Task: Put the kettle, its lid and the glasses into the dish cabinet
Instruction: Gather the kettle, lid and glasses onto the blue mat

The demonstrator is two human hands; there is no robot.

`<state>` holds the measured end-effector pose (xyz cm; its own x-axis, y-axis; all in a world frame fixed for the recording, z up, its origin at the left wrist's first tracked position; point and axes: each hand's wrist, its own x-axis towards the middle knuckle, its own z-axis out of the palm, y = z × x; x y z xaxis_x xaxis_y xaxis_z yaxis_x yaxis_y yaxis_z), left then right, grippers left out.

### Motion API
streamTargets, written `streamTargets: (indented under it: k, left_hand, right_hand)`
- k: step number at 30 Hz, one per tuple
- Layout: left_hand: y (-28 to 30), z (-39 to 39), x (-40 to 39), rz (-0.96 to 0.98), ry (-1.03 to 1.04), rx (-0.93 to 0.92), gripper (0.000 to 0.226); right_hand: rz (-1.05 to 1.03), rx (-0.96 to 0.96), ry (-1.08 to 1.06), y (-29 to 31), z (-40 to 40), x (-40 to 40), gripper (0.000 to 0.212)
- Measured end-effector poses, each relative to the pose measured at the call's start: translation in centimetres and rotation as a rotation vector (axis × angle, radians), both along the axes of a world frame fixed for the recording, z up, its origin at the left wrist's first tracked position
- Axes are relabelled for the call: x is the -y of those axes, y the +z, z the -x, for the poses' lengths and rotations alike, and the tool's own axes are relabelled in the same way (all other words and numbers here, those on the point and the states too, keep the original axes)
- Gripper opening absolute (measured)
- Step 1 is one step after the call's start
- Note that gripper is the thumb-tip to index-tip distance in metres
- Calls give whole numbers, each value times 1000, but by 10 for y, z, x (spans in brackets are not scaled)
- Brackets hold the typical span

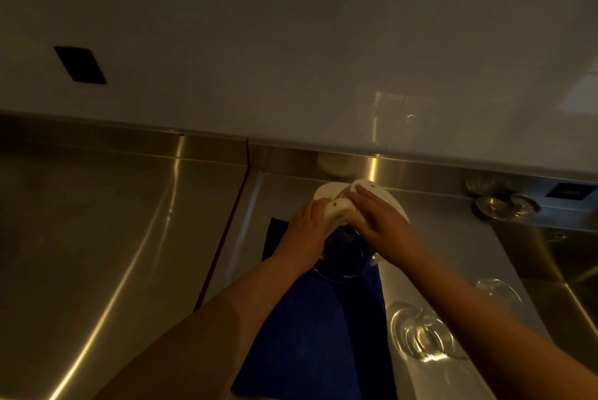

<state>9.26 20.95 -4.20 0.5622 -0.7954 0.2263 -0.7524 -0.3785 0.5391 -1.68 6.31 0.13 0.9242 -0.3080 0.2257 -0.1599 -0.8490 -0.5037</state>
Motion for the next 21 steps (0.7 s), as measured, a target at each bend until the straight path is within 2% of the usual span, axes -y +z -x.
streamTargets:
  k: [4, 9, 12, 16, 21]
  left_hand:
    - [15, 4, 9, -70, -84, 156, 87]
    - [23, 8, 19, -138, -136, 293, 96]
    - [27, 8, 22, -172, -164, 324, 93]
    - [27, 8, 23, -229, -136, 326, 74]
    - [25, 0, 16, -252, -142, 354, 76]
  right_hand:
    - [29, -24, 30, -3, 4, -1, 59]
    - [41, -22, -2, -8, 6, -4, 65]
    - [36, -94, -23, -14, 9, -4, 66]
    - [80, -140, -6, -19, 13, -4, 66]
    - [82, -148, -4, -20, 20, -5, 66]
